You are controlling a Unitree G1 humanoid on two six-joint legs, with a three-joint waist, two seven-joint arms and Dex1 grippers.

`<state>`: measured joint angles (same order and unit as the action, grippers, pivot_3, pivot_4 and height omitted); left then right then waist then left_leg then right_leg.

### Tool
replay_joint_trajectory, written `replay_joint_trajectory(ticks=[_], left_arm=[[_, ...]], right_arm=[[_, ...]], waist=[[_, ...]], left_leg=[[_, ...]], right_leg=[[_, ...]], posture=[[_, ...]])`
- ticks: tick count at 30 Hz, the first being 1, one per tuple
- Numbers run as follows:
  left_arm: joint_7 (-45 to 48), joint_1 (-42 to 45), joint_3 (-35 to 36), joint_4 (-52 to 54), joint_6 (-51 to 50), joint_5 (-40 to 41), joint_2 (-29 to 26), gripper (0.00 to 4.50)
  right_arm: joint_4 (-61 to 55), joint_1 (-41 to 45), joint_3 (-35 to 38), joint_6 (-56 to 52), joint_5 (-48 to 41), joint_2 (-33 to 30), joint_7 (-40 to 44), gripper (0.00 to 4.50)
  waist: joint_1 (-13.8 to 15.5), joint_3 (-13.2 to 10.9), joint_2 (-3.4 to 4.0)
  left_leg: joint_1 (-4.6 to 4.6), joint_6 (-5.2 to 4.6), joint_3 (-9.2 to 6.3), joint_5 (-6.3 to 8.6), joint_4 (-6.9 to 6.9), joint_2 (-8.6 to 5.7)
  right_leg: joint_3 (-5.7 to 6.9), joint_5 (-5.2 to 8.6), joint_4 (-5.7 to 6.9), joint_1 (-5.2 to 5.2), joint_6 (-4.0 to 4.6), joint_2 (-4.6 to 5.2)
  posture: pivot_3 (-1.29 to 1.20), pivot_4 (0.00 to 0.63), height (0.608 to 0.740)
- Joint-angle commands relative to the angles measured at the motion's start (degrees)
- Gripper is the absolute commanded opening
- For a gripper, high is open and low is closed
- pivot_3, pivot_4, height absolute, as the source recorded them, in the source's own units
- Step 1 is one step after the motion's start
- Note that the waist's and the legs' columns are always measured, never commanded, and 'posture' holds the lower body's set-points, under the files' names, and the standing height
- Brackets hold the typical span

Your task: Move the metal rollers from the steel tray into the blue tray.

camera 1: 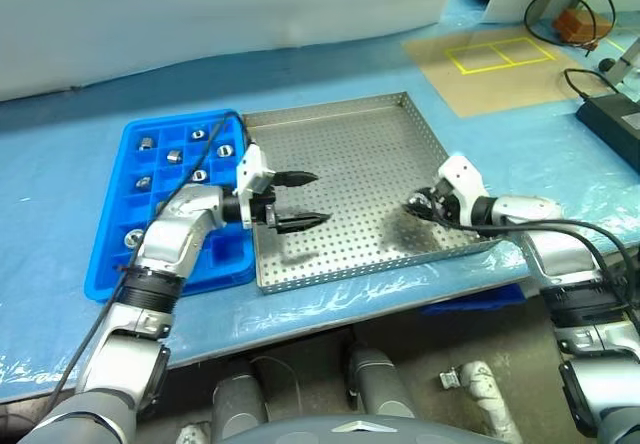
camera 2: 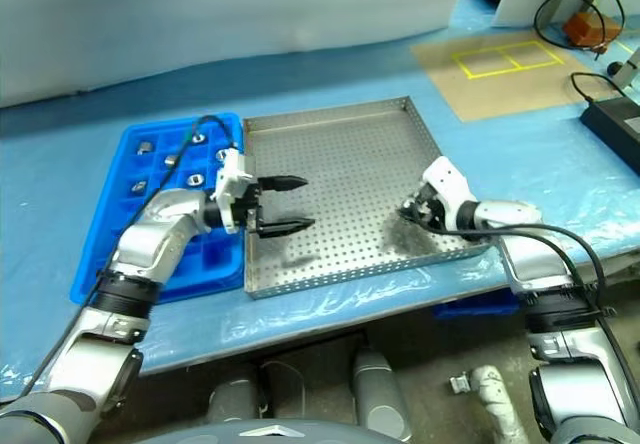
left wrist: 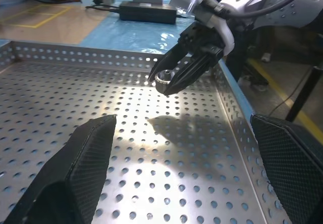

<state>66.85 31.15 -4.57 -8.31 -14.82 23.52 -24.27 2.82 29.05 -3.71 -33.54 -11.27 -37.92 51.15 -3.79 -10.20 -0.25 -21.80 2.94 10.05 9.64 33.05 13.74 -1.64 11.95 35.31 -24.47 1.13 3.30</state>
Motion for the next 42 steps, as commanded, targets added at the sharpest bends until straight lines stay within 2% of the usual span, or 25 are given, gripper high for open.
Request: replay_joint_trajectory(ticks=[1, 7, 11, 15, 20, 25, 29, 37, 42], left_arm=[[-1.2, -2.0, 3.4, 4.8, -0.9, 1.3, -3.2, 4.5], [-5.0, -6.4, 8.4, 9.3, -2.6, 1.7, -8.3, 4.5], [-8.4, -14.0, 13.0, 18.9, -6.9, 4.3, -11.7, 4.5], [-11.2, -19.9, 15.8, 25.6, -10.0, 6.5, -13.2, 4.5], [-13.7, -30.7, 20.5, 35.4, -13.7, 9.7, -15.3, 4.5], [-14.0, -39.0, 26.9, 40.6, -15.3, 12.3, -18.1, 4.5], [-15.7, -42.3, 29.5, 43.3, -16.1, 13.8, -18.2, 4.5], [-18.3, -43.4, 28.7, 45.2, -16.1, 14.8, -18.0, 4.5], [-18.1, -41.6, 27.1, 43.8, -15.4, 14.5, -18.2, 4.5]], right_arm=[[-4.0, 5.0, -1.8, -0.5, -3.4, 2.7, 3.2, 1.65], [-1.4, 11.6, -6.7, 0.8, -4.5, 9.4, 7.3, 1.65], [1.0, 14.5, -12.3, 4.1, -4.1, 16.2, 11.1, 1.65], [4.8, 16.6, -13.9, 6.7, -3.5, 19.8, 12.7, 1.65], [10.7, 19.1, -15.6, 10.3, -2.8, 23.4, 15.2, 1.65], [16.2, 20.8, -17.0, 13.6, -1.6, 26.3, 17.8, 1.65], [20.4, 21.8, -17.2, 15.4, -0.9, 28.6, 19.1, 1.65], [28.5, 23.1, -17.4, 19.6, 2.2, 31.6, 19.8, 1.65], [27.6, 22.6, -17.0, 18.8, 2.1, 31.2, 21.5, 3.29]], waist=[[0.3, 0.0, 0.0], [2.4, 0.0, 0.0], [3.8, 0.0, -0.03], [6.4, 0.0, -0.04], [8.0, 0.0, -0.08], [9.4, -0.1, -0.09], [10.0, 0.0, -0.1], [11.1, 0.0, -0.09], [11.2, 0.0, -0.09]], left_leg=[[0.0, 0.0, 0.0, 0.0, -0.01, 0.0], [-0.04, 0.12, 0.0, -0.07, -0.16, 0.03], [-0.08, 0.27, 0.0, -0.15, -0.35, 0.05], [-0.25, 0.6, -0.02, -0.36, -0.61, 0.06], [-0.27, 0.61, -0.05, -0.36, -0.7, 0.07], [-0.25, 0.69, -0.11, -0.4, -0.82, 0.13], [-0.27, 0.7, -0.12, -0.4, -0.82, 0.13], [-0.32, 0.7, -0.16, -0.4, -0.83, 0.14], [-0.34, 0.71, -0.17, -0.41, -0.83, 0.14]], right_leg=[[0.02, 0.0, 0.0, 0.0, 0.0, 0.01], [0.09, 0.0, 0.0, -0.1, 0.01, 0.02], [0.13, 0.02, 0.05, -0.26, 0.05, 0.02], [0.26, 0.09, 0.13, -0.57, 0.15, 0.03], [0.34, 0.12, 0.14, -0.61, 0.19, 0.07], [0.43, 0.15, 0.2, -0.67, 0.23, 0.03], [0.44, 0.16, 0.21, -0.67, 0.24, 0.04], [0.46, 0.17, 0.21, -0.71, 0.25, 0.04], [0.47, 0.17, 0.23, -0.72, 0.25, 0.03]], posture=[[-0.29, 0.15, 0.74], [-0.15, 0.15, 0.74], [-0.03, 0.15, 0.74], [0.06, 0.15, 0.74], [0.17, 0.15, 0.74], [0.25, 0.15, 0.74], [0.29, 0.15, 0.74], [0.28, 0.15, 0.74], [0.26, 0.15, 0.74]])
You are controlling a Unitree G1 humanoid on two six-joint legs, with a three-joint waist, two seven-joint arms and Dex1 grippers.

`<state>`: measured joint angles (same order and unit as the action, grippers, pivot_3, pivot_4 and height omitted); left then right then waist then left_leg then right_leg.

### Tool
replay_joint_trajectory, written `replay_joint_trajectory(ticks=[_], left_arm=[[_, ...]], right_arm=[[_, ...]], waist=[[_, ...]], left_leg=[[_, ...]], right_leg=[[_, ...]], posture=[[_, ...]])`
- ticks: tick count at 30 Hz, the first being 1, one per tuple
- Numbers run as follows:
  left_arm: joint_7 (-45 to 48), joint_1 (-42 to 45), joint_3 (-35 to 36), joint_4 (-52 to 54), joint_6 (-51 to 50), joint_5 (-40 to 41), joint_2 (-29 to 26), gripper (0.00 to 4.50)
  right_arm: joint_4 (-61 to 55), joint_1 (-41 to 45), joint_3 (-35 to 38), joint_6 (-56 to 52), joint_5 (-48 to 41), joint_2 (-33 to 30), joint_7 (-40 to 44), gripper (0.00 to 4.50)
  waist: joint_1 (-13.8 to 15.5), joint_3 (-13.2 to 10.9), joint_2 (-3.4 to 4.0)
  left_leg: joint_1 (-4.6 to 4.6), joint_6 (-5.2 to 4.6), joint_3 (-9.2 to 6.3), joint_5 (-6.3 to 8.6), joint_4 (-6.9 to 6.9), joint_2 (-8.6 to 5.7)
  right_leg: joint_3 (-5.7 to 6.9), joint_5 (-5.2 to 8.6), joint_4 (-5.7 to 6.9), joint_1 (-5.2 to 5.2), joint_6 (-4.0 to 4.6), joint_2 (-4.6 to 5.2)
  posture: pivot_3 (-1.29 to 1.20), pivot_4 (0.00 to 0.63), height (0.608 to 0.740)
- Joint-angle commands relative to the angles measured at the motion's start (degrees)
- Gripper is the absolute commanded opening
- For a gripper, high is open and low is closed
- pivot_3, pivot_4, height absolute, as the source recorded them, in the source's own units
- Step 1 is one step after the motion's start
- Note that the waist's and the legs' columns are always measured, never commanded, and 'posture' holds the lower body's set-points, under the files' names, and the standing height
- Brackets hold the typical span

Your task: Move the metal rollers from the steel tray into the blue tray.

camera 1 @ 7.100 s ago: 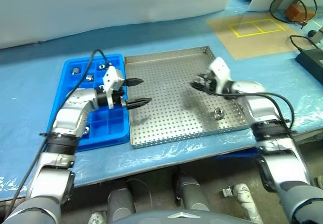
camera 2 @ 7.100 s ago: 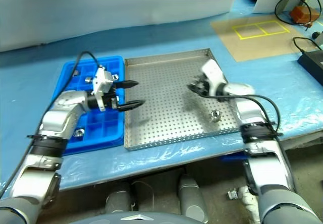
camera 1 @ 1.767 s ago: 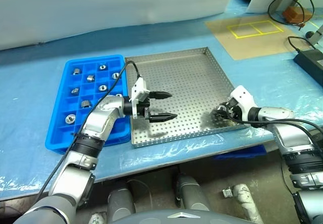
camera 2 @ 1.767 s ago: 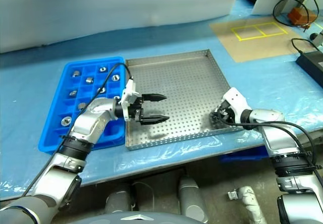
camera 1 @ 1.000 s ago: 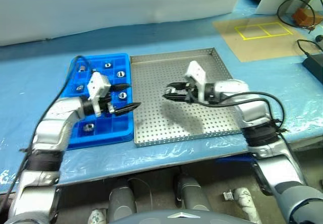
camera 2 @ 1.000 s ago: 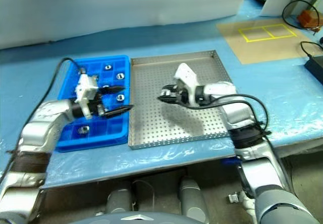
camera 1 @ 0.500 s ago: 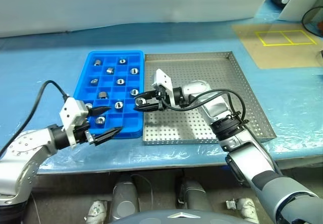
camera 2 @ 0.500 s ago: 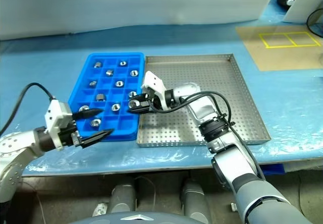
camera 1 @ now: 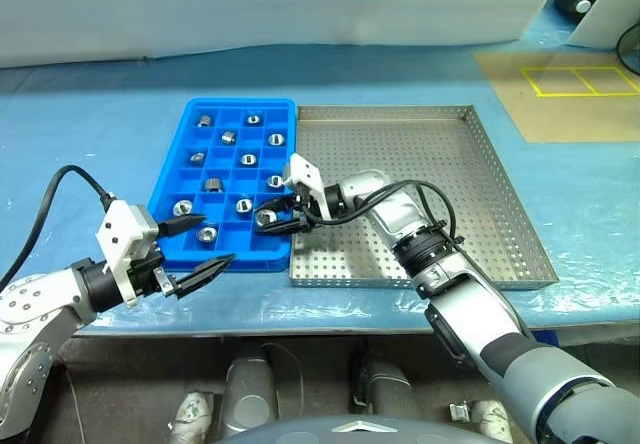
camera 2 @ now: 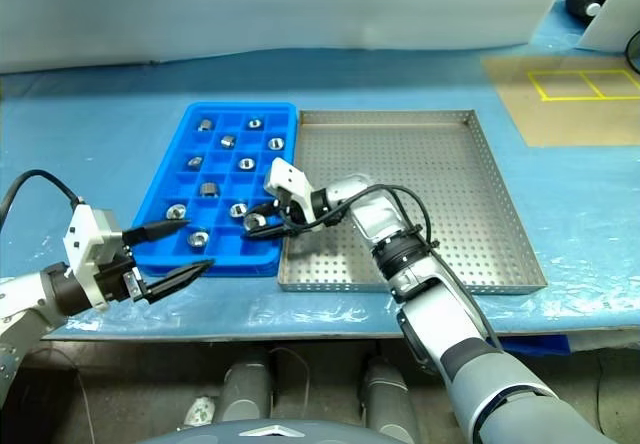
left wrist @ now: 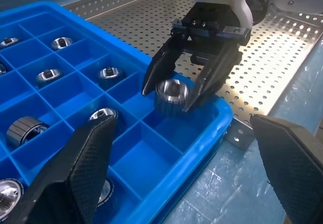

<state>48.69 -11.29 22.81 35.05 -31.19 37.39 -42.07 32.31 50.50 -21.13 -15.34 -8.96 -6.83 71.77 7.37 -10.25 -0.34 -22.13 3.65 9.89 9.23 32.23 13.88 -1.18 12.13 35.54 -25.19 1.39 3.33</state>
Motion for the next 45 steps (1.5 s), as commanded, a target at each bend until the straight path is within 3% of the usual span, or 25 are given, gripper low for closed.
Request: replay_joint_trajectory(ticks=[1, 3, 17, 22, 29, 36, 45], left_arm=[[0.2, 1.3, -0.8, 0.1, 1.0, 0.5, -0.4, 4.5], [0.4, 2.9, -2.2, -1.0, 1.4, 0.1, -0.4, 4.5], [5.1, 18.5, -11.5, -14.2, 6.0, -4.0, 0.0, 4.5], [7.8, 30.7, -18.5, -26.0, 10.2, -7.9, 4.5, 4.5], [10.9, 44.4, -25.8, -45.7, 18.0, -13.9, 15.2, 4.5], [14.2, 49.5, -26.6, -57.9, 23.7, -17.1, 19.0, 4.5], [14.8, 50.4, -25.5, -60.6, 25.9, -18.3, 19.4, 4.5]], right_arm=[[-1.8, 1.1, 0.6, 0.7, 0.4, 0.2, -0.3, 3.68], [-1.7, 1.1, 0.7, 0.6, 1.1, -0.2, -1.5, 4.3], [-7.9, 2.1, 7.3, -1.4, -0.2, -6.3, -6.8, 4.3], [-12.8, 1.0, 13.8, -5.4, -2.1, -12.6, -10.1, 4.3], [-25.8, -9.6, 23.1, -15.1, -5.3, -20.4, -18.5, 4.3], [-38.9, -18.5, 27.8, -22.6, -8.6, -21.9, -25.8, 4.3], [-41.0, -19.2, 27.4, -24.2, -10.3, -22.7, -28.5, 4.3]], waist=[[0.0, 0.0, 0.0], [0.0, 0.0, 0.0], [-0.4, 0.0, -0.01], [-0.7, 0.0, -0.03], [-2.2, 0.1, -0.11], [-6.3, 0.1, -0.1], [-6.5, 0.1, -0.1]], left_leg=[[0.0, 0.01, 0.0, 0.0, 0.0, 0.0], [0.01, 0.02, 0.0, -0.01, 0.0, 0.0], [0.07, 0.3, 0.0, -0.19, 0.07, -0.02], [0.08, 0.4, 0.0, -0.25, 0.17, -0.06], [0.09, 0.35, 0.01, -0.24, 0.23, -0.12], [0.21, 0.34, 0.04, -0.23, 0.18, -0.11], [0.29, 0.21, 0.06, -0.16, 0.48, -0.13]], right_leg=[[0.0, 0.0, 0.01, 0.0, 0.0, 0.0], [-0.01, 0.0, 0.02, -0.01, 0.0, 0.0], [-0.04, -0.01, 0.22, -0.01, 0.0, -0.02], [-0.1, -0.03, 0.26, 0.04, -0.02, -0.02], [-0.25, -0.13, 0.23, 0.12, -0.18, -0.08], [-0.39, -0.19, 0.22, 0.09, -0.27, -0.18], [-0.47, -0.22, 0.21, 0.29, -0.11, -0.12]], posture=[[0.26, 0.15, 0.74], [0.23, 0.15, 0.74], [0.04, 0.15, 0.74], [-0.05, 0.15, 0.74], [-0.21, 0.15, 0.74], [-0.3, 0.15, 0.74], [-0.29, 0.15, 0.74]])
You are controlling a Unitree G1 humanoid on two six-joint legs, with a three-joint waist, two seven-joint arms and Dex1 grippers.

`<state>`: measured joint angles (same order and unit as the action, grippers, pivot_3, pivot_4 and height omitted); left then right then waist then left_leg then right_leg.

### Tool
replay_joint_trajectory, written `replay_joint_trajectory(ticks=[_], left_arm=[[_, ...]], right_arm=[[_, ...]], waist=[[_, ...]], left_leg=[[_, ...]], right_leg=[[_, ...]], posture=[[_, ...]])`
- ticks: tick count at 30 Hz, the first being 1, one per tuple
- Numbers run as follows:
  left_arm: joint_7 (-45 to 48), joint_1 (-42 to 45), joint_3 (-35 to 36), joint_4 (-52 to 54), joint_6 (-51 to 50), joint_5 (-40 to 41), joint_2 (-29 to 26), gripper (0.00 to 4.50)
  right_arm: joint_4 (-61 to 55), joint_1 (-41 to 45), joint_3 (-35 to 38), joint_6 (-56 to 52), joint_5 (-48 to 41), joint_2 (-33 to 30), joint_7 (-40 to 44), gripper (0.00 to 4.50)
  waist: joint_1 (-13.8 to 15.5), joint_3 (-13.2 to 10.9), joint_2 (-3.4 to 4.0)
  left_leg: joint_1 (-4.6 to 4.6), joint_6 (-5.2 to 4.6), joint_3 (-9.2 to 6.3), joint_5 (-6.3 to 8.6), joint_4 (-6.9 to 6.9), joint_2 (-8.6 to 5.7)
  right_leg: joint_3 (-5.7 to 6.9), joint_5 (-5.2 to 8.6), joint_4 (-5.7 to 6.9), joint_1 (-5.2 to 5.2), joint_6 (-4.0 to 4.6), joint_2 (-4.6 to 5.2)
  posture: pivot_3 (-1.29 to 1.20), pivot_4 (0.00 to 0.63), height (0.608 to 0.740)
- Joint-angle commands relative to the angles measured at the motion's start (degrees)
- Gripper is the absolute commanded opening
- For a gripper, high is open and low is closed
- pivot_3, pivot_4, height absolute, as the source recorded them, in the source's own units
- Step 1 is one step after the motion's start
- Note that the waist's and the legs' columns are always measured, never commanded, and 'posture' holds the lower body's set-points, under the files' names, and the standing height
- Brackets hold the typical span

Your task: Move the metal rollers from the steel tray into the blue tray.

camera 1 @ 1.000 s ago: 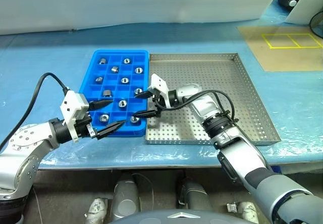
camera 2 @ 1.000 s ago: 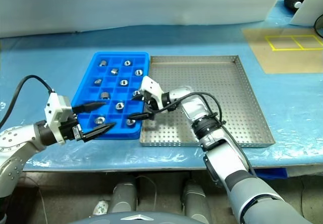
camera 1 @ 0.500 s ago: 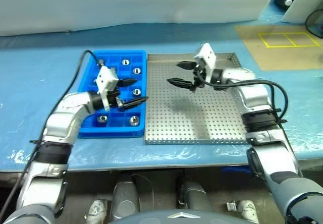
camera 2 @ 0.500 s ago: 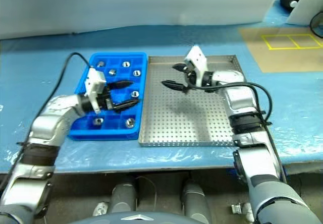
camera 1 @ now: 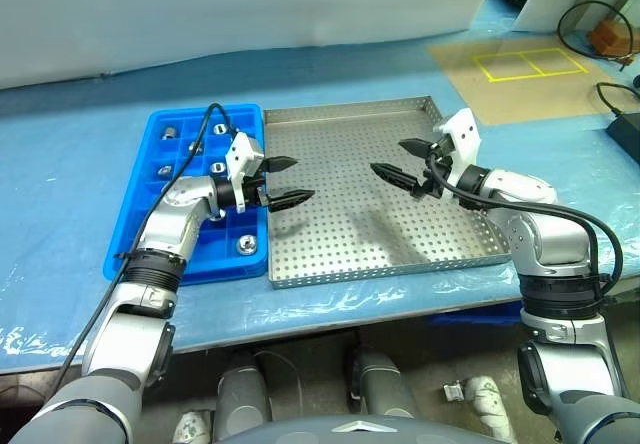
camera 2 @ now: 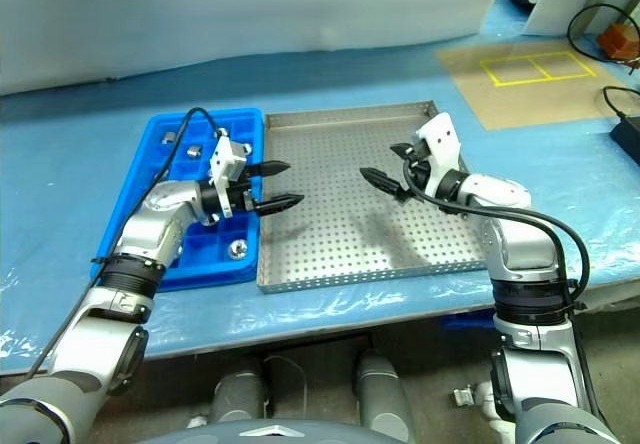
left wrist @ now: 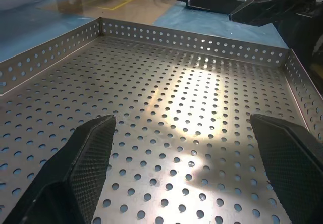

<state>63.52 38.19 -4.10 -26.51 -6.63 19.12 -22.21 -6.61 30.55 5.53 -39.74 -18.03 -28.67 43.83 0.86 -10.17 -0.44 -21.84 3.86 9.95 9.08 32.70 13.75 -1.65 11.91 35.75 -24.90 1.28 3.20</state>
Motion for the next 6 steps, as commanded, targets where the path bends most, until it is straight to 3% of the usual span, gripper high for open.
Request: replay_joint_trajectory(ticks=[1, 6], left_arm=[[-0.2, 0.8, 1.6, 1.2, 1.2, 0.0, -0.5, 4.5], [-0.6, -0.5, 2.5, 2.7, 0.7, 0.0, -1.3, 4.5]], right_arm=[[-2.0, 0.8, 0.7, 0.3, -1.3, -0.9, -0.8, 4.3], [0.4, 2.2, -0.3, 2.6, -0.3, 0.0, -2.3, 4.3]], waist=[[0.0, 0.0, 0.0], [0.0, 0.0, 0.0]], left_leg=[[-0.01, -0.02, 0.0, 0.01, 0.01, -0.01], [-0.02, -0.04, 0.0, 0.02, 0.0, 0.0]], right_leg=[[0.0, 0.0, -0.01, 0.01, 0.0, 0.01], [0.01, 0.0, -0.03, 0.0, 0.0, 0.01]], posture=[[-0.28, 0.15, 0.74], [-0.26, 0.15, 0.74]])
